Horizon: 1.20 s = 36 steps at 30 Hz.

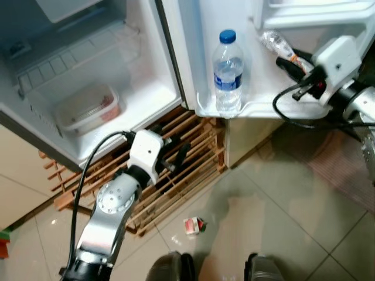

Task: Restocking fridge

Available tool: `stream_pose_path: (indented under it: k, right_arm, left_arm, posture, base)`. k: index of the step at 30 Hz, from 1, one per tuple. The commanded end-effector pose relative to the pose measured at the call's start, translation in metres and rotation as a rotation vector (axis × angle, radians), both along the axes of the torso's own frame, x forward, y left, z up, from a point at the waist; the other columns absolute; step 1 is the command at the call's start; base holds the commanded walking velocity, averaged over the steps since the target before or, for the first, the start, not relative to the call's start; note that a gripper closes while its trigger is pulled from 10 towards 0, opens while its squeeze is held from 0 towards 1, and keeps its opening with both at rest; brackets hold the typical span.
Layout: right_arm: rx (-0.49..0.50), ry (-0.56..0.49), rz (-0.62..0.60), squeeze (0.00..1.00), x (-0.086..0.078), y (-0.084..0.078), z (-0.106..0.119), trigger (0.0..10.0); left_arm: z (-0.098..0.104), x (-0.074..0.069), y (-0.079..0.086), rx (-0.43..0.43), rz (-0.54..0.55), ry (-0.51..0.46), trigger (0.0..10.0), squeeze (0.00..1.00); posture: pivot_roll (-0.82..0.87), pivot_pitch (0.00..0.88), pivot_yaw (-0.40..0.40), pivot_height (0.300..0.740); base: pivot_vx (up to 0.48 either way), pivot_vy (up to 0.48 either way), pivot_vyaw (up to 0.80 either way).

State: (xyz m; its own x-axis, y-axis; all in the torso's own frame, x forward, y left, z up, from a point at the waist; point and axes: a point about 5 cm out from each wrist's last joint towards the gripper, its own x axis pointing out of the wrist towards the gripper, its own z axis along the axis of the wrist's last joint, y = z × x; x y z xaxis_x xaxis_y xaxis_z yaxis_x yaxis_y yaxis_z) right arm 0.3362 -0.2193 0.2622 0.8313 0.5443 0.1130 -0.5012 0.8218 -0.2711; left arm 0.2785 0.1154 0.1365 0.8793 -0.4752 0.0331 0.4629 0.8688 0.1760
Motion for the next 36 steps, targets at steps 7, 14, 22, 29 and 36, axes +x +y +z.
stream_pose_path:
  k: [7, 14, 22, 29, 36]
  right_arm:
    - [0.326, 0.251, 0.032, 0.0, 0.007, -0.025, -0.015, 0.0]
    - [0.409, 0.358, -0.001, 0.0, 0.017, -0.033, -0.028, 0.0]
    - [0.438, 0.463, -0.062, 0.0, 0.027, -0.033, -0.045, 0.0]
    - [0.063, 0.218, -0.133, 0.0, 0.018, -0.028, -0.018, 0.0]
    - [-0.245, 0.133, -0.211, 0.0, 0.002, -0.027, -0.031, 0.0]
  left_arm:
    - [0.0, 0.002, 0.008, 0.024, 0.028, -0.015, 10.0, 0.0]
    - [-0.001, 0.0, 0.016, 0.035, 0.045, -0.008, 10.0, 0.0]
    - [-0.002, -0.001, 0.018, 0.03, 0.057, 0.009, 10.0, 0.0]
    - [-0.004, 0.0, 0.016, 0.025, 0.058, 0.014, 10.0, 0.0]
    - [-0.006, 0.008, 0.006, 0.013, 0.046, 0.02, 10.0, 0.0]
  posture:
    - [0.11, 0.09, 0.162, 0.74]
    - [0.13, 0.102, 0.17, 0.74]
    - [0.13, 0.115, 0.171, 0.74]
    - [0.12, 0.117, 0.161, 0.74]
    - [0.07, 0.093, 0.152, 0.74]
  base:
    - [0.0, 0.0, 0.0]
    - [0.0, 0.0, 0.0]
    - [0.0, 0.0, 0.0]
    - [0.0, 0.0, 0.0]
    - [0.0, 0.0, 0.0]
